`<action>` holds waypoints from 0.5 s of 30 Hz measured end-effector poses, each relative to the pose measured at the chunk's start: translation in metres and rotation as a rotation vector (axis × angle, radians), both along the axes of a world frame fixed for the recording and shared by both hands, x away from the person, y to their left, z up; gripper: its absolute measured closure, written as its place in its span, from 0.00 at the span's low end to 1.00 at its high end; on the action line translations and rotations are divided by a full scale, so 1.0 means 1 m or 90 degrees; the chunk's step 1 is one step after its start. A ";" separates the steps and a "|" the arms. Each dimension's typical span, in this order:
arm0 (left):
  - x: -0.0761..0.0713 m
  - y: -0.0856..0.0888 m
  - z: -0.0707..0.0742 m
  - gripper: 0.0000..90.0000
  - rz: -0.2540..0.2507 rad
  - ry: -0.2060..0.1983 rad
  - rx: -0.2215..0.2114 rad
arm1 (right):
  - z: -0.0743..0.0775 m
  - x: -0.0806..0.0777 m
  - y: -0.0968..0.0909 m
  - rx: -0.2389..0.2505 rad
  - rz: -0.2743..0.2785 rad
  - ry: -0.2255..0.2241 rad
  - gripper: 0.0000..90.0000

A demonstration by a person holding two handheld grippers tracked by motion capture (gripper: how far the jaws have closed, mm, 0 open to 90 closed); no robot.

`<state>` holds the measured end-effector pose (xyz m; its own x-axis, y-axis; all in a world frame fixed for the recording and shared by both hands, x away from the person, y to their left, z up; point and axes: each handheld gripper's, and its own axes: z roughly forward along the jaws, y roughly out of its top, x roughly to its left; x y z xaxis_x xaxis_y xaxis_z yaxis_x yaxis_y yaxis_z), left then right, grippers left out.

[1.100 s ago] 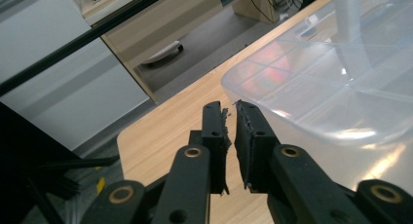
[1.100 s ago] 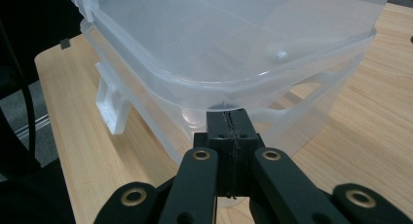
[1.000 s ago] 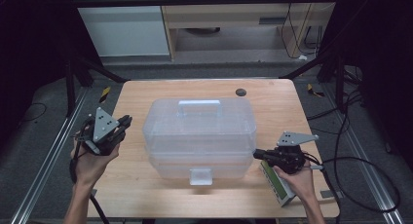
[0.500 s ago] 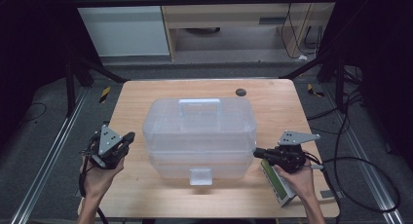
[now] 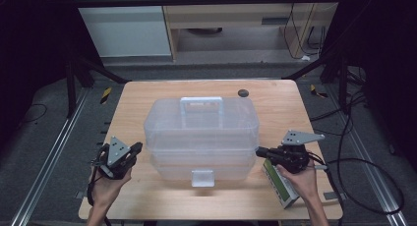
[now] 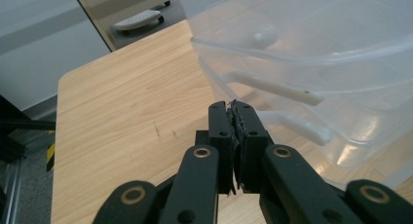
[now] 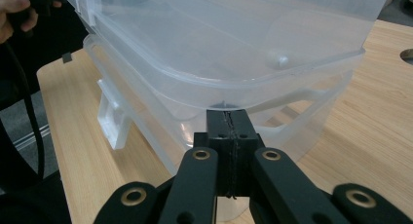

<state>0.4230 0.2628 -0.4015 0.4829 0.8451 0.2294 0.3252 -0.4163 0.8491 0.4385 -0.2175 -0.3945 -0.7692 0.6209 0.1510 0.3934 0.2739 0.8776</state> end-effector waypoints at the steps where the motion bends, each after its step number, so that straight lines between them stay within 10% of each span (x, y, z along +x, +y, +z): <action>1: 0.000 -0.002 0.000 0.96 -0.003 -0.001 0.000 | 0.000 0.000 0.000 0.001 0.000 -0.001 1.00; 15: -0.004 -0.015 -0.004 0.88 -0.002 -0.031 0.008 | 0.004 0.001 0.000 0.009 -0.006 -0.009 1.00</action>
<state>0.4190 0.2477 -0.4051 0.4740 0.8403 0.2632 0.2821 -0.4281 0.8586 0.4398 -0.2175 -0.3908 -0.7653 0.6263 0.1487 0.3835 0.2581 0.8867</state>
